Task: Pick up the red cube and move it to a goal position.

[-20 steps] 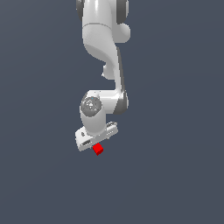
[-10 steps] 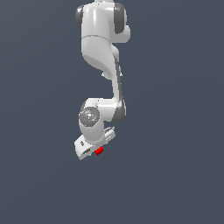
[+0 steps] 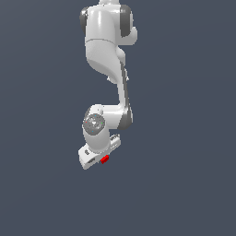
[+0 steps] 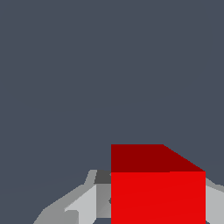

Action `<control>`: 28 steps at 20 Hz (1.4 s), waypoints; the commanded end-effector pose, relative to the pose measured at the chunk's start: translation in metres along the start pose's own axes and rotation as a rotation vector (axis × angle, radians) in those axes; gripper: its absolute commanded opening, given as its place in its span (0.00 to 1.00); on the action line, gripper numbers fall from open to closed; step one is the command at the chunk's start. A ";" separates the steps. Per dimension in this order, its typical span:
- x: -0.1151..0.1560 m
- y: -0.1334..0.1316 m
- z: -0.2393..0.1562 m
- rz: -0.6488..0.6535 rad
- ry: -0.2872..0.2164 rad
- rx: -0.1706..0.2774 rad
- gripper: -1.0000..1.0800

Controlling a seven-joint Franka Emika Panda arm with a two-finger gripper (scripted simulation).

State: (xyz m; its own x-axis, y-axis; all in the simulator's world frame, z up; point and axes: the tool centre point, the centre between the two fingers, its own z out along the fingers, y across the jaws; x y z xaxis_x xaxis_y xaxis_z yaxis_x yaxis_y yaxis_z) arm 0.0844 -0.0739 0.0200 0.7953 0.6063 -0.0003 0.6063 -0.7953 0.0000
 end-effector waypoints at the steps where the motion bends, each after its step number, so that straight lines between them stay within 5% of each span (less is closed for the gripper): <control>1: 0.000 0.000 0.000 -0.001 0.000 0.000 0.00; 15: 0.000 -0.019 -0.001 -0.001 0.000 0.000 0.00; 28: 0.003 -0.110 -0.006 -0.001 0.000 0.000 0.00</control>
State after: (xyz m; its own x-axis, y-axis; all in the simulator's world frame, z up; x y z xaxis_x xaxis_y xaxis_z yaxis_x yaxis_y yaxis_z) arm 0.0273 0.0045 0.0253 0.7950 0.6066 -0.0007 0.6066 -0.7950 -0.0005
